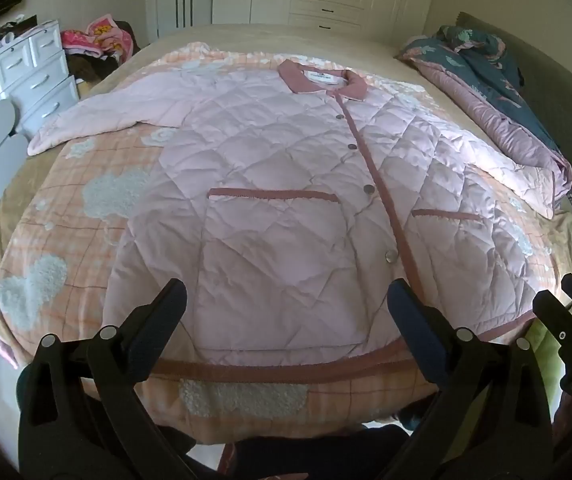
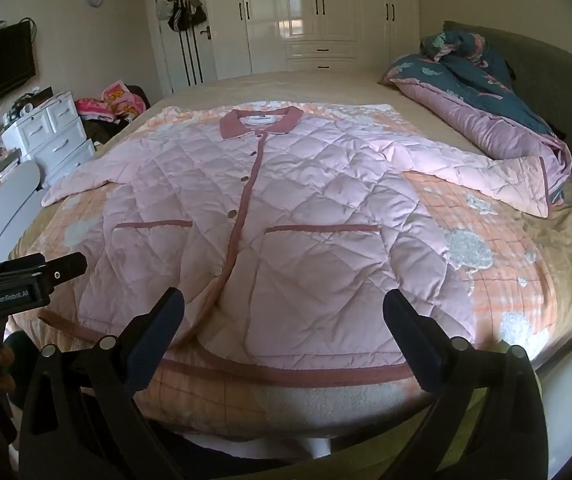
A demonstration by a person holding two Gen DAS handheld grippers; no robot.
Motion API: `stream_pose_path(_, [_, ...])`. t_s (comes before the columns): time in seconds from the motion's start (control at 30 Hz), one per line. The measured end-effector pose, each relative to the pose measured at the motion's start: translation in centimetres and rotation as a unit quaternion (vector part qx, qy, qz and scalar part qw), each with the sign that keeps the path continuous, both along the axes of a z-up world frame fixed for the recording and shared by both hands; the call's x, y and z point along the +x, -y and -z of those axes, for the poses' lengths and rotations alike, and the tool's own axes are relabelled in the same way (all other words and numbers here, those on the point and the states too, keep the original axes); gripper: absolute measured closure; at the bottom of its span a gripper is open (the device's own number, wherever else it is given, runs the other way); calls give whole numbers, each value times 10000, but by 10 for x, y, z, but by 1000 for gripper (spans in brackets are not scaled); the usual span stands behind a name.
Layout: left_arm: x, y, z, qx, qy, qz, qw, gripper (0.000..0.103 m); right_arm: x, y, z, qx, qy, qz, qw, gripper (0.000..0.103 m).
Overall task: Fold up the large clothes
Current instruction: 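Move both tools toward the pink jacket lying on the bed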
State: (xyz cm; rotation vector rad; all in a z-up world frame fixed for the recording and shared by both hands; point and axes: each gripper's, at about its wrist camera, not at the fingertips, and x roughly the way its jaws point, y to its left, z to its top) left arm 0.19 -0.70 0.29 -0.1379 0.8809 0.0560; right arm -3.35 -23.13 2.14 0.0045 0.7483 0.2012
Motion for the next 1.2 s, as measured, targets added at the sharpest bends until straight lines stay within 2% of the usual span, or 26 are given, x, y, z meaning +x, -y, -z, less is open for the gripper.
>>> stream_pose_path(0.83, [0, 1, 1, -29, -11, -11, 10000, 9, 3, -3, 2, 16, -37, -64, 10000, 4])
stream_pose_path(1.0, [4, 4, 5, -57, -53, -28, 10000, 9, 14, -7, 1, -13, 51, -117, 9999, 4])
stream_pose_path(1.2, [20, -2, -2, -153, -57, -108, 9998, 9, 31, -5, -5, 80, -139, -117, 9998, 4])
